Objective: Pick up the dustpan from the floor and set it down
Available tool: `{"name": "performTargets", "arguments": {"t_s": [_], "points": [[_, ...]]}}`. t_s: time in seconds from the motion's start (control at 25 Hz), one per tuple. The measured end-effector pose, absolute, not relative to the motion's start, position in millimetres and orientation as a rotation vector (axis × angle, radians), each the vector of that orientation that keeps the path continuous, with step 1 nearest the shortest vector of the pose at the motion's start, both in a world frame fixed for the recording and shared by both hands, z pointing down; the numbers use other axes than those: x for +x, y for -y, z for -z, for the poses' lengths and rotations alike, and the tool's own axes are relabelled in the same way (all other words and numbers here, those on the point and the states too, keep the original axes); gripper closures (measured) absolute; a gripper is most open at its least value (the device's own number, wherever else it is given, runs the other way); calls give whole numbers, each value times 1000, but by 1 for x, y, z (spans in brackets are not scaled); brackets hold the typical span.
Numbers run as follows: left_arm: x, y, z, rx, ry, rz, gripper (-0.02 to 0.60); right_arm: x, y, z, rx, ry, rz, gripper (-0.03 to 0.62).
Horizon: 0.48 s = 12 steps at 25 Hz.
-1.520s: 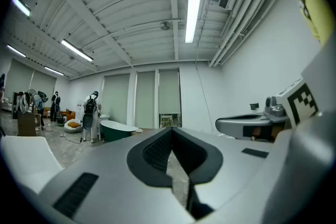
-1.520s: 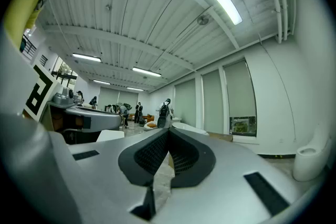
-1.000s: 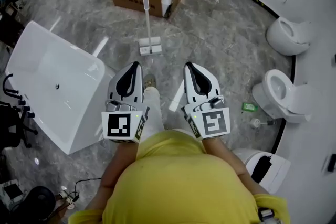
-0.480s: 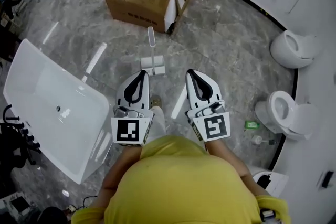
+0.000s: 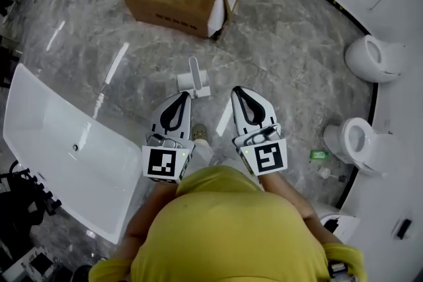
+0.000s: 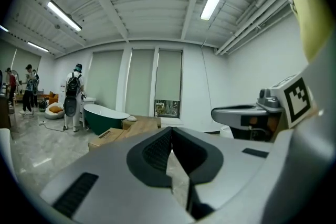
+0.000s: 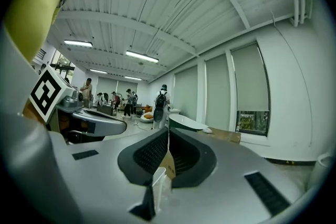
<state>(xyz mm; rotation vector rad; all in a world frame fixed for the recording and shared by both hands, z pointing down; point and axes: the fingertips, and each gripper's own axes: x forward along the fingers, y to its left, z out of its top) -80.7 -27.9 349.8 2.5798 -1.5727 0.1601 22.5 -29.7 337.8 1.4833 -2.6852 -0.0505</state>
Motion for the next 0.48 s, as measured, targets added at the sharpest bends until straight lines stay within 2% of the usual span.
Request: {"name": "performTargets", "arguments": {"t_s": [0.24,0.48], "points": [[-84,55,-381,2540,1496,-194,578,12,57,-357,1445,2670,-3,574],[-79,69,-410,2474,1391,-236,538,12,65,-375,1397,2643,-69,574]]}}
